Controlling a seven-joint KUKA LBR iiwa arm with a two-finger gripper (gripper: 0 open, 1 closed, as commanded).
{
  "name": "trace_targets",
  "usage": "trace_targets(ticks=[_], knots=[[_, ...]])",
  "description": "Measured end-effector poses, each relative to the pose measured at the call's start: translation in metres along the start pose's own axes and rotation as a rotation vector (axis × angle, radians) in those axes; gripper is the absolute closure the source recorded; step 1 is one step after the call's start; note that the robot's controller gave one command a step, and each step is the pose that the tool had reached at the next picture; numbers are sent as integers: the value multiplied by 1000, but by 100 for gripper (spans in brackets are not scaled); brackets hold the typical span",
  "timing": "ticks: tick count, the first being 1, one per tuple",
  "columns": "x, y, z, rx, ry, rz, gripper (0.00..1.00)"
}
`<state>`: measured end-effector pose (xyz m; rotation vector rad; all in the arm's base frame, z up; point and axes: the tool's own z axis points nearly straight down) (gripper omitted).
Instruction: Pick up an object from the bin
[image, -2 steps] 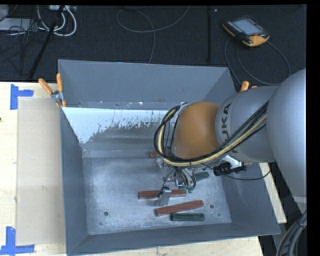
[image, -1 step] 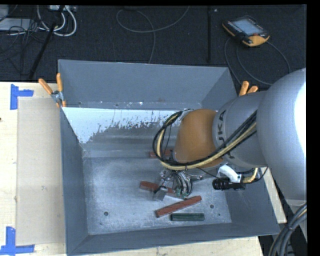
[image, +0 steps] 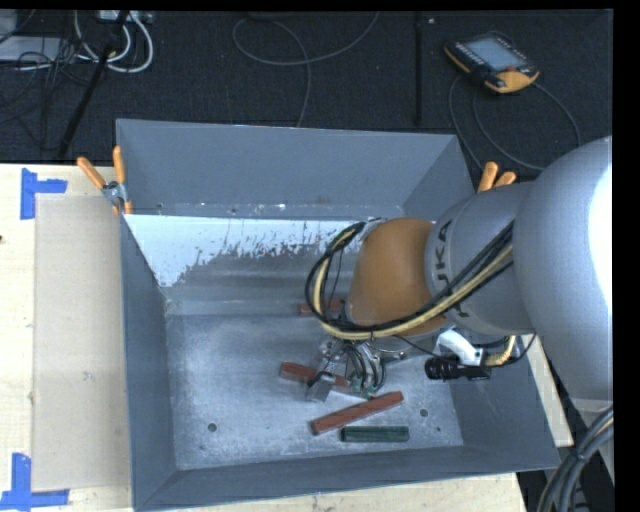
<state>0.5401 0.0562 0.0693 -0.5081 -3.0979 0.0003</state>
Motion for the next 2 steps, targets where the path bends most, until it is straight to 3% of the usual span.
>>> trace_targets(ticks=[2], knots=[[1, 0, -7, 0, 0, 1, 100]])
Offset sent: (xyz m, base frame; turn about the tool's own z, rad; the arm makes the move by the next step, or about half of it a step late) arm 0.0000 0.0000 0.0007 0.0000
